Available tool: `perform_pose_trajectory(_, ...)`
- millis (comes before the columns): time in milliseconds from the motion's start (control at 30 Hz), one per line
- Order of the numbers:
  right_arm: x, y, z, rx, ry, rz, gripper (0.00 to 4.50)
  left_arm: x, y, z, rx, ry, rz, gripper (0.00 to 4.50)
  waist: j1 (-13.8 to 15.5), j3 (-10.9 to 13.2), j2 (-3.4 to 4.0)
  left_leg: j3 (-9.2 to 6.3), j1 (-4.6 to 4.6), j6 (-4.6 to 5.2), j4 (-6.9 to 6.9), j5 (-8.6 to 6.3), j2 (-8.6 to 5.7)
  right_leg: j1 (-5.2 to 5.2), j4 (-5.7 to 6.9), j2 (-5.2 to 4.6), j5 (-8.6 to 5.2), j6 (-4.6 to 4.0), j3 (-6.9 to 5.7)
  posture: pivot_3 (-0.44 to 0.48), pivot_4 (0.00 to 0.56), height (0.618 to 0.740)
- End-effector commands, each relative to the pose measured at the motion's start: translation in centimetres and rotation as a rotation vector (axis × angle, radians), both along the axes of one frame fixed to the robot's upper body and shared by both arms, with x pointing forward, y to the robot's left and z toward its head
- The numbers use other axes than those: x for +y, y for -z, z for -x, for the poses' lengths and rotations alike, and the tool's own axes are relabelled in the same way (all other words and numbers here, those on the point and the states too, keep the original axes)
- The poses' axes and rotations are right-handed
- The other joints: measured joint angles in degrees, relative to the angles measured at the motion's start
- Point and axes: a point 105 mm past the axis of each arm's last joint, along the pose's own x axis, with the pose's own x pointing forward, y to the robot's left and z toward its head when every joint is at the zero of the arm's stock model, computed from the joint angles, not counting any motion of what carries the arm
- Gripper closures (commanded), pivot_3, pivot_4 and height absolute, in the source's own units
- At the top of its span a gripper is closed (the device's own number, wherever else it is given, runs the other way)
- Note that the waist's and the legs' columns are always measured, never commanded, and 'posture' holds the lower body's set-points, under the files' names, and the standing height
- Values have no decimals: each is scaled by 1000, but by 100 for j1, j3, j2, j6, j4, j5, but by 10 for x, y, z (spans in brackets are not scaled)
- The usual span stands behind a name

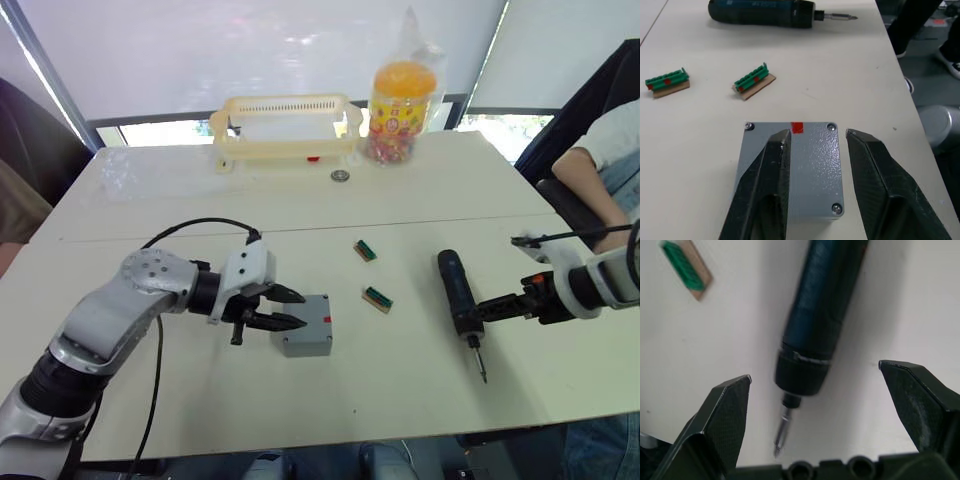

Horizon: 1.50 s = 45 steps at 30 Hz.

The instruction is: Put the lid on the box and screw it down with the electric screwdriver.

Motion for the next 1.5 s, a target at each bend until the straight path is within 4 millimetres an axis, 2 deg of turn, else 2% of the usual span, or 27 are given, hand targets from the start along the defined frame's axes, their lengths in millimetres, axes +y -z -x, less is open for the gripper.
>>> perform_pose_trajectory(33,3,-2,-1,20,-1,-15,0,2,-1,1,-32,-11,-1,2894,-8,0,0,0,0,0,0,0,0,0,0,0,0,0,0,0,150,740)
perform_pose_trajectory(300,10,12,-13,78,32,-25,0,0,6,5,-16,-36,20,2894,10,0,0,0,0,0,0,0,1,-1,0,0,0,0,1,0,150,740)
perform_pose_trajectory(533,14,38,-6,160,-1,51,0,-1,7,5,-27,-60,27,2894,5,-1,-1,-3,-1,0,0,0,0,-1,1,0,0,1,0,0,150,740)
perform_pose_trajectory(633,12,50,-11,152,29,107,911,-1,6,3,-30,-75,33,2946,5,-7,-12,-5,0,0,0,0,0,2,1,3,0,1,-1,0,150,740)
perform_pose_trajectory(767,15,55,-23,119,82,93,2688,1,8,1,-22,-95,36,2946,-51,-45,-77,-9,23,0,0,-1,7,25,-2,16,0,-1,-1,0,150,740)
perform_pose_trajectory(900,19,57,-19,130,80,29,2692,2,8,0,-17,-102,34,2946,-23,-46,-86,-9,91,5,-1,-4,11,99,-15,17,-11,-21,-1,0,150,740)
perform_pose_trajectory(1067,13,53,-15,95,109,-20,2692,12,10,-9,-1,-125,6,2946,-12,-47,-87,-10,92,9,-1,-6,11,100,-14,18,-10,-19,-1,0,150,740)
perform_pose_trajectory(1167,15,47,-5,61,19,19,2692,16,11,-12,7,-123,-7,2946,-1,-44,-82,-10,86,11,-2,-7,10,90,-11,17,-6,-12,-1,0,150,740)
perform_pose_trajectory(1300,10,47,0,10,-94,99,2692,16,9,-14,8,-114,-12,2946,17,-34,-66,-12,80,15,-3,-9,7,85,-11,13,-6,2,-2,0,150,740)
perform_pose_trajectory(1467,3,54,-3,4,-159,161,323,12,10,-13,11,-95,-11,2946,-2,-37,-69,-9,79,16,-3,-10,8,83,-13,11,-7,4,-1,0,150,740)
perform_pose_trajectory(1500,5,53,-5,6,-154,150,323,12,10,-13,11,-95,-12,2946,-8,-36,-70,-9,83,16,-3,-10,9,87,-13,11,-7,4,-1,0,150,740)
